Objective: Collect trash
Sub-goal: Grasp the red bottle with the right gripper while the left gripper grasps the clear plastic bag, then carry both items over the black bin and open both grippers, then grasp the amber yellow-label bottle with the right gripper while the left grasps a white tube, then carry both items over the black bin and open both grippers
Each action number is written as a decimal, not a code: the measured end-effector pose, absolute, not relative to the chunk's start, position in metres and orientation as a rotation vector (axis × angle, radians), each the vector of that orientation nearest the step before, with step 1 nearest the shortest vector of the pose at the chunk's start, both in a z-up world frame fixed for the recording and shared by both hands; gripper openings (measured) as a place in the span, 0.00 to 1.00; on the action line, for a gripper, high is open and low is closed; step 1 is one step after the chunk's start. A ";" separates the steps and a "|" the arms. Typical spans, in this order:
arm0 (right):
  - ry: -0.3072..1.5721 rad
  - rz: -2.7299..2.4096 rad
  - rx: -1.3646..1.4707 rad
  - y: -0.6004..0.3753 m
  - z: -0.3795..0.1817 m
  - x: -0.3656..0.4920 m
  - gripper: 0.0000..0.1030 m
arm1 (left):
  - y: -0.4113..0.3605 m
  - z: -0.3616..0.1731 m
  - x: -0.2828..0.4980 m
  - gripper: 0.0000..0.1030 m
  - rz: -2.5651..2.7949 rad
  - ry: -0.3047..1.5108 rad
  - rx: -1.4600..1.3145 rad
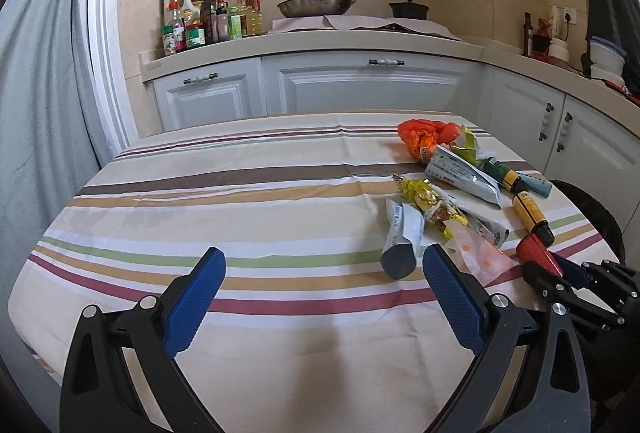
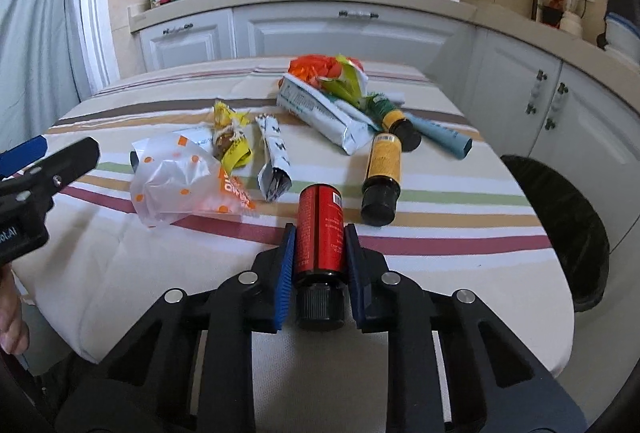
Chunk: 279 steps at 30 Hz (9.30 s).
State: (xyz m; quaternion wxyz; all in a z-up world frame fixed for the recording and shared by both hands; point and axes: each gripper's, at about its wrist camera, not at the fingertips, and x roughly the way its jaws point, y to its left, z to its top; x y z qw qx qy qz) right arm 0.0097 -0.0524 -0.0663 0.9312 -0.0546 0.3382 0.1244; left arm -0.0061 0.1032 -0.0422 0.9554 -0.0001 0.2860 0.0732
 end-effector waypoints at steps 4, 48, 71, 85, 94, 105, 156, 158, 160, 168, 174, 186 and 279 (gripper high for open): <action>0.681 0.250 -0.112 -0.057 -0.064 0.007 0.22 | 0.096 -0.041 -0.006 0.93 0.127 0.580 0.004; 0.593 0.103 -0.016 -0.142 -0.046 -0.003 0.22 | 0.014 -0.043 0.002 0.06 -0.056 0.574 0.112; 0.484 -0.114 0.028 -0.231 -0.004 0.016 0.22 | -0.078 0.008 0.053 0.06 -0.293 0.458 0.064; 0.512 -0.235 0.115 -0.315 -0.019 0.070 0.22 | -0.174 -0.005 0.130 0.06 -0.393 0.527 0.108; 0.543 -0.258 0.153 -0.343 -0.037 0.106 0.22 | -0.215 -0.023 0.171 0.07 -0.388 0.606 0.147; 0.590 -0.288 0.193 -0.362 -0.057 0.128 0.41 | -0.229 -0.041 0.195 0.47 -0.375 0.700 0.149; 0.738 0.167 -0.016 -0.076 -0.050 0.080 0.41 | 0.115 -0.036 0.058 0.64 0.279 0.678 -0.038; 0.752 0.165 -0.024 -0.075 -0.052 0.081 0.40 | 0.116 -0.037 0.058 0.66 0.275 0.682 -0.048; 0.767 0.167 -0.031 -0.073 -0.054 0.082 0.28 | 0.117 -0.038 0.057 0.67 0.271 0.682 -0.053; 0.789 0.182 -0.035 -0.072 -0.059 0.081 0.23 | 0.109 -0.038 0.055 0.67 0.246 0.689 -0.054; 0.753 0.165 -0.026 -0.084 -0.053 0.075 0.23 | 0.096 -0.034 0.054 0.69 0.220 0.683 -0.060; 0.714 0.138 0.026 -0.120 -0.046 0.065 0.23 | 0.068 -0.050 0.060 0.61 0.184 0.749 -0.046; 0.552 -0.160 0.145 -0.282 -0.013 0.088 0.36 | -0.115 -0.002 0.123 0.38 -0.271 0.660 0.079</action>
